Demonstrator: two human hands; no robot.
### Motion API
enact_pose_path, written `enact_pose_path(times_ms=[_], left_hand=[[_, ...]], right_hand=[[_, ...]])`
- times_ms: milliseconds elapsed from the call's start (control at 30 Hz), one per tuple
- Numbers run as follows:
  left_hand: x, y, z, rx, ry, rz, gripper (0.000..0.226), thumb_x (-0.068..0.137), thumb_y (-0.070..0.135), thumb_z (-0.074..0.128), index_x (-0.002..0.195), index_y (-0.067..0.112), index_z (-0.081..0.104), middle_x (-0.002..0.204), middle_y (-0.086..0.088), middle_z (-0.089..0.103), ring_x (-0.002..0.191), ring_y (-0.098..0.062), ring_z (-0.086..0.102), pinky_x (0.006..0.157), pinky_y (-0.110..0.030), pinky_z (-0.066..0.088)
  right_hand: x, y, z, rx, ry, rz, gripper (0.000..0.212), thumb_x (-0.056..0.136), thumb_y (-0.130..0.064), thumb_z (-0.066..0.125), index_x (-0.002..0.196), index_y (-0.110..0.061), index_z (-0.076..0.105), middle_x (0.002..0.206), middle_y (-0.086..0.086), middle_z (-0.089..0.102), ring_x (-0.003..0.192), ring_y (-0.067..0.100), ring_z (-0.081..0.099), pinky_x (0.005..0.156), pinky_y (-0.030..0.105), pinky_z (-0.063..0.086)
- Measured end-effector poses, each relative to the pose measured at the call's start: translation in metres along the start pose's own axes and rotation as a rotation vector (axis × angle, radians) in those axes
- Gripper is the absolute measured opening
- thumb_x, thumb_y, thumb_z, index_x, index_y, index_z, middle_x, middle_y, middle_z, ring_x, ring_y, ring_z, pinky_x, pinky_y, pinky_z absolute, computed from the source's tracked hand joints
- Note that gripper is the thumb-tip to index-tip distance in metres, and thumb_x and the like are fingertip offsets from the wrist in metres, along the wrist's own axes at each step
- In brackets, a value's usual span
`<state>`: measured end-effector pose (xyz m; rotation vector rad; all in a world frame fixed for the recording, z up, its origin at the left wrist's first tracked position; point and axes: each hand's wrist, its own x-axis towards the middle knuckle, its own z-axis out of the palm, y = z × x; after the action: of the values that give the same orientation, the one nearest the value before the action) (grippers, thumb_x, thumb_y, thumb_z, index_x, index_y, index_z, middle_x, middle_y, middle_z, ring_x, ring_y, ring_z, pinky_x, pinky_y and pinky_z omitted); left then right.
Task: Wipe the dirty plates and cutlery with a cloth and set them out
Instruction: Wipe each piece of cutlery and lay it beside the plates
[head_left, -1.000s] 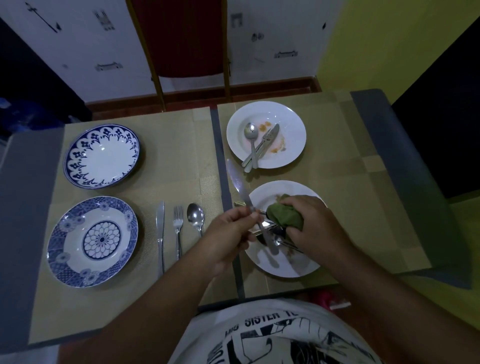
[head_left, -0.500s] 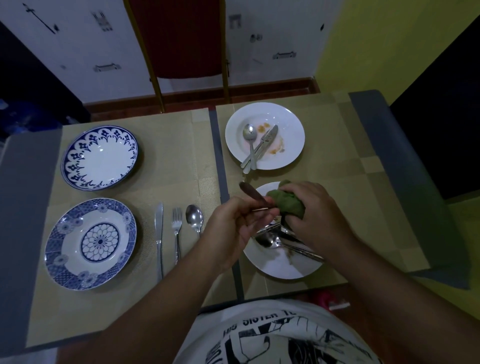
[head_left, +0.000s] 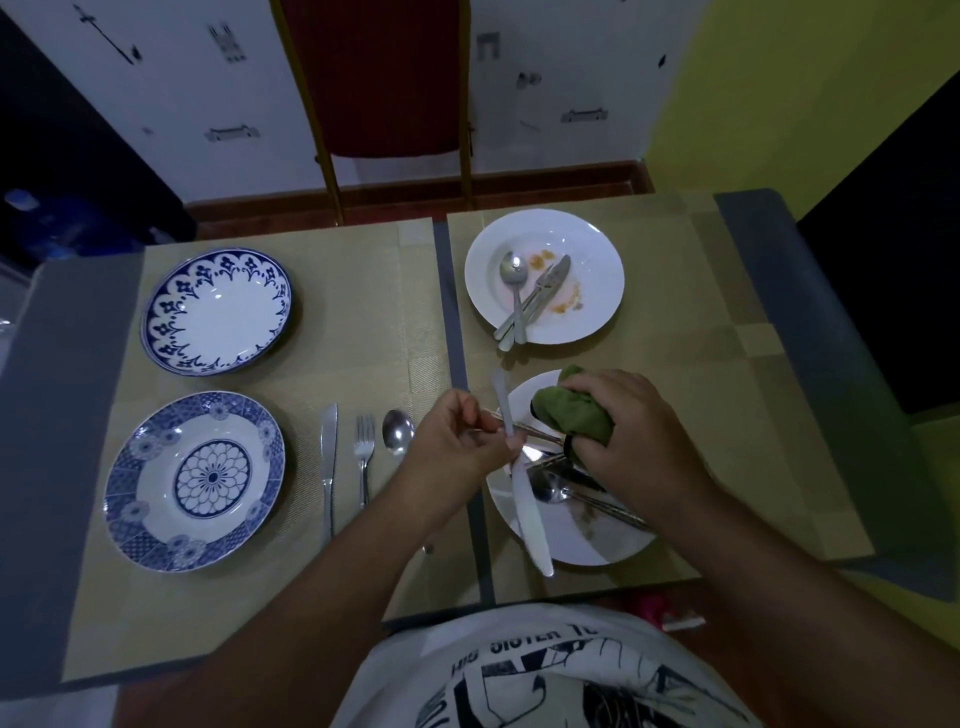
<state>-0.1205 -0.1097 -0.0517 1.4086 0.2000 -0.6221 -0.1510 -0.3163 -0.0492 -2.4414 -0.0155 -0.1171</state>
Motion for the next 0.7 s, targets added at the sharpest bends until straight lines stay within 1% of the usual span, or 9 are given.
enact_pose_path(times_ms=[67, 133, 200, 267, 400, 467, 533, 633, 700], left_hand=[[0.005, 0.001, -0.011, 0.063, 0.035, -0.009, 0.04, 0.082, -0.005, 0.076, 0.095, 0.013, 0.043, 0.093, -0.009, 0.065, 0.085, -0.02, 0.072, 0.075, -0.023, 0.058], [0.009, 0.002, -0.022, 0.062, 0.06, -0.059, 0.047, 0.08, 0.002, 0.08, 0.108, 0.017, 0.045, 0.101, -0.005, 0.073, 0.089, -0.015, 0.074, 0.08, -0.027, 0.058], [0.012, 0.001, -0.034, -0.02, 0.069, -0.106, 0.059, 0.079, 0.004, 0.083, 0.122, 0.021, 0.047, 0.109, -0.008, 0.076, 0.099, -0.019, 0.075, 0.088, -0.033, 0.057], [0.014, 0.001, -0.046, -0.156, 0.074, -0.145, 0.057, 0.08, 0.0, 0.08, 0.126, 0.017, 0.052, 0.113, -0.015, 0.075, 0.099, -0.022, 0.075, 0.085, -0.031, 0.06], [0.022, 0.004, -0.07, -0.251, 0.066, -0.201, 0.037, 0.085, -0.002, 0.073, 0.121, 0.002, 0.064, 0.105, -0.015, 0.077, 0.087, -0.02, 0.076, 0.072, -0.029, 0.06], [0.028, 0.006, -0.083, -0.211, 0.105, -0.218, 0.032, 0.084, 0.003, 0.077, 0.115, 0.006, 0.07, 0.098, -0.012, 0.078, 0.078, -0.017, 0.074, 0.071, -0.036, 0.062], [0.035, 0.009, -0.096, -0.194, 0.144, -0.215, 0.031, 0.082, 0.006, 0.08, 0.112, 0.009, 0.072, 0.097, -0.012, 0.078, 0.08, -0.021, 0.073, 0.076, -0.043, 0.063], [0.048, 0.018, -0.117, -0.206, 0.186, -0.191, 0.027, 0.083, 0.005, 0.079, 0.109, 0.008, 0.073, 0.092, -0.01, 0.078, 0.078, -0.021, 0.074, 0.069, -0.036, 0.062], [0.058, 0.024, -0.131, -0.181, 0.195, -0.198, 0.024, 0.085, 0.005, 0.077, 0.109, 0.009, 0.074, 0.093, -0.008, 0.079, 0.079, -0.019, 0.075, 0.066, -0.029, 0.06]], right_hand=[[0.0, -0.003, 0.004, 0.019, -0.02, -0.017, 0.055, 0.064, -0.007, 0.067, 0.115, -0.027, 0.06, 0.109, -0.017, 0.055, 0.105, 0.0, 0.043, 0.091, 0.019, 0.036], [0.001, -0.007, 0.009, 0.035, -0.056, -0.038, 0.053, 0.066, -0.012, 0.065, 0.116, -0.029, 0.06, 0.11, -0.019, 0.056, 0.107, -0.001, 0.044, 0.094, 0.014, 0.033], [0.004, -0.012, 0.015, 0.037, -0.098, -0.067, 0.052, 0.067, -0.01, 0.067, 0.117, -0.026, 0.062, 0.112, -0.012, 0.061, 0.111, 0.007, 0.049, 0.098, 0.022, 0.038], [0.011, -0.021, 0.02, 0.043, -0.137, -0.112, 0.051, 0.068, -0.007, 0.069, 0.117, -0.02, 0.063, 0.114, -0.005, 0.063, 0.111, 0.014, 0.052, 0.098, 0.032, 0.041], [0.029, -0.044, 0.029, 0.053, -0.215, -0.246, 0.044, 0.071, -0.013, 0.068, 0.115, -0.014, 0.067, 0.117, 0.003, 0.066, 0.109, 0.014, 0.054, 0.094, 0.023, 0.037], [0.04, -0.05, 0.036, 0.028, -0.283, -0.235, 0.05, 0.072, -0.011, 0.072, 0.121, -0.017, 0.065, 0.13, 0.003, 0.059, 0.119, 0.015, 0.052, 0.101, 0.028, 0.038], [0.05, -0.056, 0.045, 0.016, -0.325, -0.219, 0.056, 0.072, -0.009, 0.074, 0.126, -0.019, 0.062, 0.134, 0.001, 0.056, 0.123, 0.016, 0.051, 0.104, 0.032, 0.039], [0.069, -0.065, 0.059, 0.022, -0.328, -0.252, 0.057, 0.07, -0.005, 0.074, 0.124, -0.018, 0.062, 0.122, 0.0, 0.063, 0.11, 0.013, 0.055, 0.092, 0.022, 0.039], [0.083, -0.072, 0.067, 0.013, -0.328, -0.262, 0.055, 0.068, -0.006, 0.073, 0.12, -0.019, 0.063, 0.115, -0.002, 0.065, 0.103, 0.013, 0.056, 0.086, 0.024, 0.042]])
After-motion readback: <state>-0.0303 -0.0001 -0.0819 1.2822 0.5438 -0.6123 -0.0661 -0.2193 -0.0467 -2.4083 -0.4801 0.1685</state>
